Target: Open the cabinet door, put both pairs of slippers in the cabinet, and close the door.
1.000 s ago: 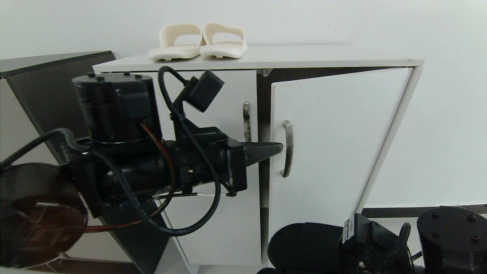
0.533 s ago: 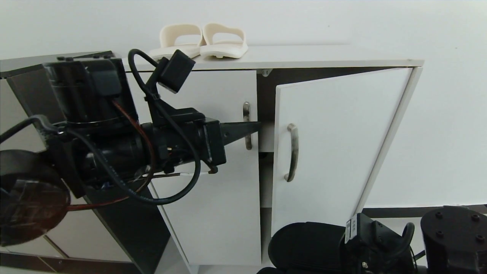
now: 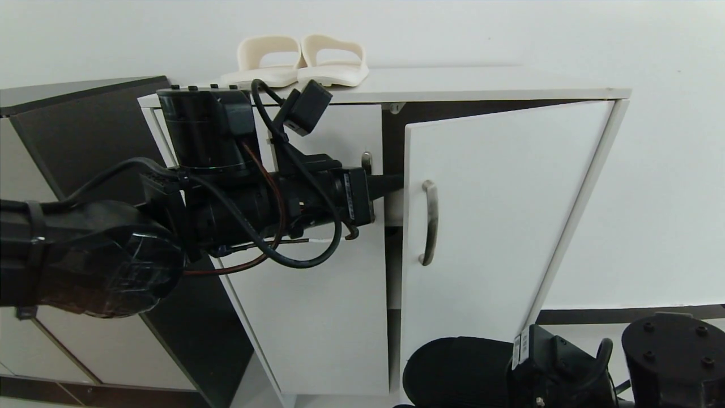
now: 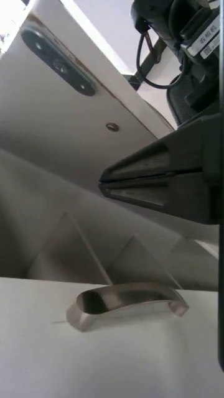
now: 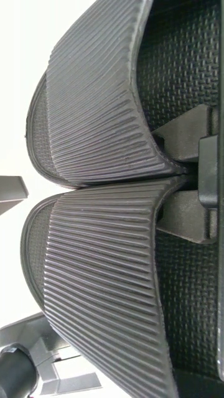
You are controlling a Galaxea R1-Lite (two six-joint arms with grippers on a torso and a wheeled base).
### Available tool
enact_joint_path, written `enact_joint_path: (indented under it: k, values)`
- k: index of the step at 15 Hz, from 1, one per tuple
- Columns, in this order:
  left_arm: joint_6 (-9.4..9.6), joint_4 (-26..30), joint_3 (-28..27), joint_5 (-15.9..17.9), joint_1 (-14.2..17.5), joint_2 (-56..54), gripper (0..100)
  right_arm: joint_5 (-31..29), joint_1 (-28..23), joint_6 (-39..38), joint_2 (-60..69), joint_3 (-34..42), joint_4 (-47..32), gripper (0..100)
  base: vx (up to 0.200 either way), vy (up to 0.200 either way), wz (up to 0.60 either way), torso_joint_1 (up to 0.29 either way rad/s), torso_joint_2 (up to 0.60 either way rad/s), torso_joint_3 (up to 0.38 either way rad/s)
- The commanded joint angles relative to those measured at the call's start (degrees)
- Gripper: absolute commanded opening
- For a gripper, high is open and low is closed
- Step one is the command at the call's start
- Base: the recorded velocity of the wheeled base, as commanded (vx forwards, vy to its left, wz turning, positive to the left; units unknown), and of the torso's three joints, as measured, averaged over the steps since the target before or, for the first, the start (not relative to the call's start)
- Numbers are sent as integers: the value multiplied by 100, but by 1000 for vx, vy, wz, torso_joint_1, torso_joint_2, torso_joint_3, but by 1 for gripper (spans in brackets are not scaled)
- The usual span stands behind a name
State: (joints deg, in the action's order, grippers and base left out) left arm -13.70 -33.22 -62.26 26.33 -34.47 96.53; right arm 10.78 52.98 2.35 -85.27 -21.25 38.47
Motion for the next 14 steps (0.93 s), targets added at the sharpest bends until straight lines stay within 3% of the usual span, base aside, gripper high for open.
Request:
enact_joint_path:
  k: [1, 4, 5, 8, 12, 14]
  values:
    - [-10, 0, -41, 4, -24, 95, 0, 3, 2, 2, -16, 24, 2, 0, 0, 0, 0, 0, 0, 0]
    - [-80, 0, -234, 4, -33, 226, 0, 21, 2, 28, -86, 86, -7, 0, 0, 0, 0, 0, 0, 0]
    - [-185, 0, -278, 4, -51, 253, 0, 21, 19, 37, -112, 138, -7, 0, 0, 0, 0, 0, 0, 0]
    - [-238, -9, -384, 12, -182, 341, 0, 21, 239, 37, -95, 349, -7, 0, -200, 0, 0, 7, 2, 2]
    - [-194, -44, -120, 4, -1105, 209, 0, 21, 617, 37, 222, 499, -7, 0, -200, 0, 0, 2, 4, 5]
    - [-168, -115, -129, 4, -1237, 262, 0, 21, 872, 28, 310, 560, 2, 0, -200, 0, 0, 0, 2, 2]
